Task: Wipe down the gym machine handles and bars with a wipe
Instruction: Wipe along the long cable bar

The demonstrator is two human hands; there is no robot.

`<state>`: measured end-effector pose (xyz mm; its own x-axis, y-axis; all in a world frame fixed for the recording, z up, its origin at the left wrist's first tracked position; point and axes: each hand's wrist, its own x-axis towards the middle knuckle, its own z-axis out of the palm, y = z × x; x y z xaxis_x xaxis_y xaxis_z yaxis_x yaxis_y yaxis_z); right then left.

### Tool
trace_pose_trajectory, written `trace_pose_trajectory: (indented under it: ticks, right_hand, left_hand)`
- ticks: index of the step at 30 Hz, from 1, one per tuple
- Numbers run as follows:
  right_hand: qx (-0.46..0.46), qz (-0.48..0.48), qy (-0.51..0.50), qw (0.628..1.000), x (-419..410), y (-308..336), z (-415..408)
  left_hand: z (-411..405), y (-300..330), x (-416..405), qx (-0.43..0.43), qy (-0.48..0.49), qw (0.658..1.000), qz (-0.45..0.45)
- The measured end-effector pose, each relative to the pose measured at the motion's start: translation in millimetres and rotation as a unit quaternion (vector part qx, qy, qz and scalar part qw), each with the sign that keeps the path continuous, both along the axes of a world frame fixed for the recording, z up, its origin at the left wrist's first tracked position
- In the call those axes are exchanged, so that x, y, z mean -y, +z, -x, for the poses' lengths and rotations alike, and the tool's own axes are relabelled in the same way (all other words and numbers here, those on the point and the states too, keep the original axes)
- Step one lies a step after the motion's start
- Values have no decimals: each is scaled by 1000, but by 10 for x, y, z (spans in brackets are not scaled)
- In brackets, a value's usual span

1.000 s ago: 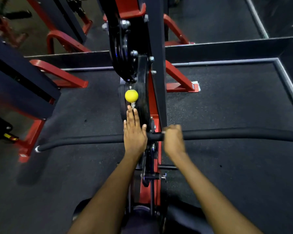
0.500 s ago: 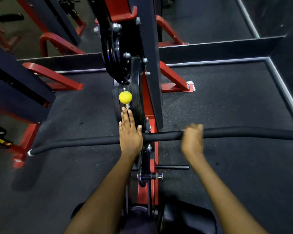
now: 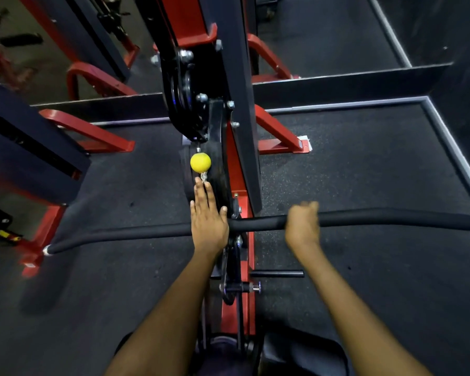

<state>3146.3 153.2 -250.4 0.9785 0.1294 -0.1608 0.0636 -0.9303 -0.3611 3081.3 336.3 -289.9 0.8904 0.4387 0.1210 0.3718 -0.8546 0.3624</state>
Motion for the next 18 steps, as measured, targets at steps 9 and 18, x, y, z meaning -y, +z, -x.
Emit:
trace_pose_trajectory:
  ticks: [9,18]
  right_hand:
    - [-23,-25,34,999,117,99,36]
    - [82,-242,58,965,488,1102,639]
  left_hand:
    - [157,446,131,-114,23,993,10]
    - [867,1460,809,-97,54,994,16]
